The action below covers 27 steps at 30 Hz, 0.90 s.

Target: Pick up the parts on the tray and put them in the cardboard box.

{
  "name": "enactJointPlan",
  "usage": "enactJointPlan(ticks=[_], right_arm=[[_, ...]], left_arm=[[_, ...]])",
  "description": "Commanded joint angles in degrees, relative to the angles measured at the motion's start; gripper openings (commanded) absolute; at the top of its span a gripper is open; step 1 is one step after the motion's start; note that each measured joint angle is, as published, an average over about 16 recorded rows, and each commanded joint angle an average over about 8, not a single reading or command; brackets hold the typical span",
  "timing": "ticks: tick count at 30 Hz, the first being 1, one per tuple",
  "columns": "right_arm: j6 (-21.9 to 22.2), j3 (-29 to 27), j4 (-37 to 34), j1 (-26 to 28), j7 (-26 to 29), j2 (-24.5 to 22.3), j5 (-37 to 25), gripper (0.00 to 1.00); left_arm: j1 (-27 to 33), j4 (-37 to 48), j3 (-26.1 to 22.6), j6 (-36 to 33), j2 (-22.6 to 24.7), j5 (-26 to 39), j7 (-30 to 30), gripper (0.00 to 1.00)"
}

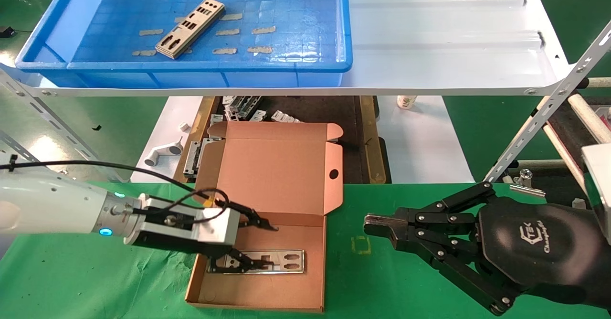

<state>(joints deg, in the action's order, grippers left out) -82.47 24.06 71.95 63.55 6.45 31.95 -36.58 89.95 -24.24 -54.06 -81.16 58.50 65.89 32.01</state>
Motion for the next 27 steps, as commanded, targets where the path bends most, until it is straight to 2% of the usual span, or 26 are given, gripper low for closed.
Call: enactJointPlan(ticks=[1,6,7,8,14,15,16,27], right_arm=[[0.0,0.0,0.0,0.0,0.0,0.0,0.0,0.0],[0.0,0.0,0.0,0.0,0.0,0.0,0.0,0.0],[0.0,0.0,0.0,0.0,0.0,0.0,0.0,0.04],[0.0,0.0,0.0,0.0,0.0,0.0,0.0,0.14],[0.0,0.0,0.0,0.0,0.0,0.0,0.0,0.89],[0.0,0.0,0.0,0.0,0.0,0.0,0.0,0.97],[0.0,0.0,0.0,0.0,0.0,0.0,0.0,1.0],[0.0,0.0,0.0,0.0,0.0,0.0,0.0,1.0]], left_arm=[[0.36,0.97,0.36,-0.31,0.09,-0.56,0.18,1.0],[0.09,1.08,2.16,-1.77,-0.71,-3.06,-0.81,1.0],[-0.21,0.58,2.53,-1.8,-0.93,-3.28,-1.16,1.0],[-0.6,-0.02,2.95,-1.81,-1.19,-3.55,-1.63,1.0],[-3.52,-5.03,6.26,-1.81,-3.29,-5.26,-5.7,1.0],[-3.99,-5.86,6.86,-1.86,-3.67,-5.62,-6.4,1.0],[-4.46,-6.7,7.45,-1.92,-4.05,-5.97,-7.1,1.0],[-9.78,-16.18,14.26,-2.5,-8.37,-9.99,-15.03,1.0]])
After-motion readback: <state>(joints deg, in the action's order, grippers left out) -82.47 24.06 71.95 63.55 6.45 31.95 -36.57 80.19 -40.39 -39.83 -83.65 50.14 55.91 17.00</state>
